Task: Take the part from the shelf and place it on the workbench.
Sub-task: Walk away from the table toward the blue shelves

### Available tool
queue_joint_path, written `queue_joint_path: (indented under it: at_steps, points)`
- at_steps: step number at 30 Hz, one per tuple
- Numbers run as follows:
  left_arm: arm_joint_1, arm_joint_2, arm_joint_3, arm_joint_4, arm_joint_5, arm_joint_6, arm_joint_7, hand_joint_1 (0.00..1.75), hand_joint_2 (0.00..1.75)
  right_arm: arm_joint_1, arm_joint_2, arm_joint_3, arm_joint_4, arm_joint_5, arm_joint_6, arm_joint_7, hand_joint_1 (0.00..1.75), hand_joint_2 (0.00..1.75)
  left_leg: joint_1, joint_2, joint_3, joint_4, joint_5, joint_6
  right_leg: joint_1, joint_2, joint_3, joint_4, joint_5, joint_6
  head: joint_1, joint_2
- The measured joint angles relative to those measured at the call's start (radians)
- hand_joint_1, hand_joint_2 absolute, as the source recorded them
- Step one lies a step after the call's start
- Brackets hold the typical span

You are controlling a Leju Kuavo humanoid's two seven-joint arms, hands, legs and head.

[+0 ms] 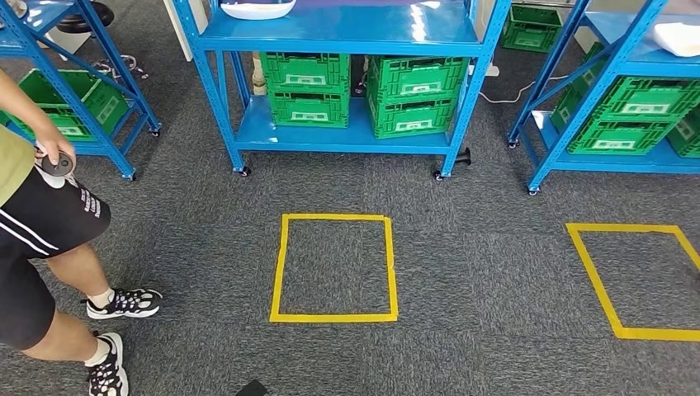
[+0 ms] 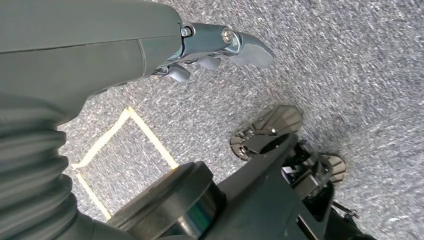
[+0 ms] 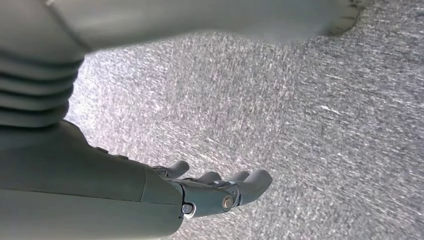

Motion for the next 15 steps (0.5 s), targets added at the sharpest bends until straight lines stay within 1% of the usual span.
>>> queue_joint_path:
  at_steps: [3,6,8,12,15]
  points:
    - [-0.001,0.0,0.003,0.0,0.005,0.001,0.005,0.0,1.75,-0.002,0.0,0.0,0.0,0.002,0.002,0.006,0.0,1.75,-0.002,0.0,0.0,0.001,-0.001,0.006,-0.001,-0.001,0.005,-0.008,0.005,0.012,0.0,0.0]
    - [-0.001,0.0,0.006,0.0,0.006,0.002,0.01,0.0,1.75,-0.002,0.0,0.0,0.0,0.002,0.002,0.008,0.0,1.75,-0.003,0.0,0.0,0.001,-0.002,0.009,-0.003,-0.001,0.007,-0.012,0.005,0.03,0.001,0.0]
    - [-0.001,0.0,0.007,0.0,0.007,0.003,0.013,0.0,1.75,-0.002,0.0,0.0,0.0,0.003,0.002,0.008,0.0,1.75,-0.004,0.0,0.0,0.002,-0.003,0.01,-0.005,-0.001,0.007,-0.013,0.005,0.039,0.0,0.0]
    - [0.001,0.001,0.008,0.0,0.007,0.012,0.035,0.0,1.75,0.0,0.0,0.0,0.0,0.004,0.006,0.006,0.0,1.75,-0.004,0.0,0.001,0.001,-0.003,0.01,-0.005,-0.001,0.006,-0.012,0.004,0.042,0.0,0.0]
    - [0.019,0.007,0.003,-0.008,0.035,0.025,0.064,0.0,1.75,0.017,0.0,0.0,-0.003,-0.022,0.025,0.004,0.0,1.75,-0.004,0.0,0.002,0.0,-0.003,0.009,-0.004,-0.001,0.006,-0.011,0.003,0.043,0.0,0.0]
